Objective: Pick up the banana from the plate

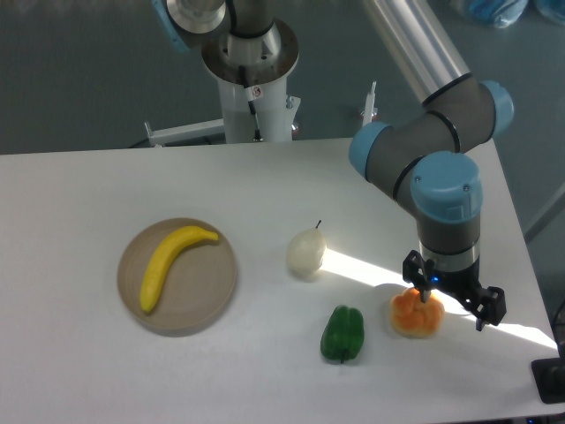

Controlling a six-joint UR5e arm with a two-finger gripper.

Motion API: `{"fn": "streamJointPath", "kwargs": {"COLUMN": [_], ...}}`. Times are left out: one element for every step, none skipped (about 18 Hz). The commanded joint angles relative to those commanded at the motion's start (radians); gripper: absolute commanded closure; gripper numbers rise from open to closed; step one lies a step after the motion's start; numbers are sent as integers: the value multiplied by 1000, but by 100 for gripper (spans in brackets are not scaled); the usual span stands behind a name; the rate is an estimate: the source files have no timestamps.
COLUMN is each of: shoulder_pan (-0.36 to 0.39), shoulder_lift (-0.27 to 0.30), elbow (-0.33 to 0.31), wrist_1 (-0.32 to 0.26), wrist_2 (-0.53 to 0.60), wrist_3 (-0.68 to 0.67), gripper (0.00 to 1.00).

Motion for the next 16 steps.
{"fn": "streamJointPath", "kwargs": {"shoulder_pan": [0, 0, 0, 0, 0, 0, 0, 0, 0, -2, -3, -12, -27, -40, -54, -72], "shoulder_lift": [0, 0, 2, 3, 6, 11, 15, 18, 20, 23, 25, 26, 26, 31, 37, 46], "elbow": [0, -5, -6, -6, -5, -6, -8, -11, -15, -20, -21, -23, -25, -29, -34, -46], "wrist_1": [0, 2, 2, 2, 0, 0, 0, -2, -2, -2, -2, -2, -2, -2, -3, -3], "wrist_2": [2, 2, 0, 0, 0, 0, -3, -8, -9, -11, -11, -11, -6, 4, 5, 5], "wrist_3": [3, 3, 3, 2, 0, 0, 2, -1, -3, -3, -5, -23, -55, -92, -128, -167], "gripper": [0, 0, 0, 0, 0, 0, 0, 0, 0, 0, 0, 0, 0, 0, 0, 0]}}
